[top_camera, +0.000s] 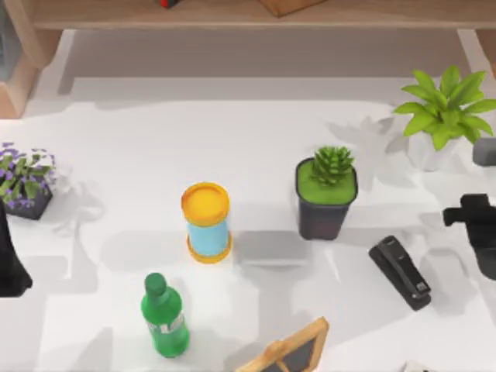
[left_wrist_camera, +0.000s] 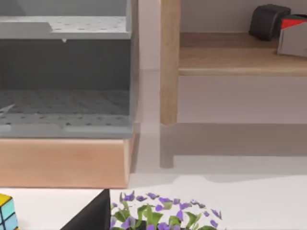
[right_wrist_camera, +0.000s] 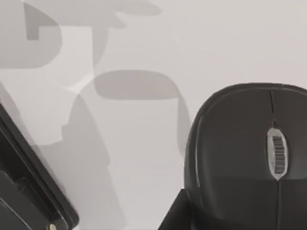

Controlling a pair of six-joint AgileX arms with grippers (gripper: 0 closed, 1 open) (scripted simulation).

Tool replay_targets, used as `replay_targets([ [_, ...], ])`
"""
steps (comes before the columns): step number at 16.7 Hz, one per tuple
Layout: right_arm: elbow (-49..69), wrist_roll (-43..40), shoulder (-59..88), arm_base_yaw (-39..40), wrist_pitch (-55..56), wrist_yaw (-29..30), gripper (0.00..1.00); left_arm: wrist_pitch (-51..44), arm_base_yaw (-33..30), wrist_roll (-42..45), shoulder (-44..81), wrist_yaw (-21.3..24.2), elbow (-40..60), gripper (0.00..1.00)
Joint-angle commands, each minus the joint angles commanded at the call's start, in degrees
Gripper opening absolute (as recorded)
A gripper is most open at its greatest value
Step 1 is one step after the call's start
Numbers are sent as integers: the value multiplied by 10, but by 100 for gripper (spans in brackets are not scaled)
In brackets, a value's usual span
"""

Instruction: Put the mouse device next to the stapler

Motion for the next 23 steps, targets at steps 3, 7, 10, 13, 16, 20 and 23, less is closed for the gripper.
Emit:
replay_targets([
  [3, 3, 0, -5, 0, 5, 0, 0, 0, 0, 0, 0, 0, 0, 100],
  [7, 4, 0, -8, 1, 14, 0, 0, 0, 0, 0, 0, 0, 0, 100],
  [10, 3, 0, -8, 1, 20, 0, 0, 0, 0, 0, 0, 0, 0, 100],
  [13, -2, -1, -3, 1, 26, 0, 0, 0, 0, 0, 0, 0, 0, 100],
  [16, -11, -1, 7, 1, 30, 0, 0, 0, 0, 0, 0, 0, 0, 100],
  [20, -29, -1, 26, 1, 30, 0, 0, 0, 0, 0, 0, 0, 0, 100],
  [23, -29, -1, 26, 1, 30, 0, 0, 0, 0, 0, 0, 0, 0, 100],
])
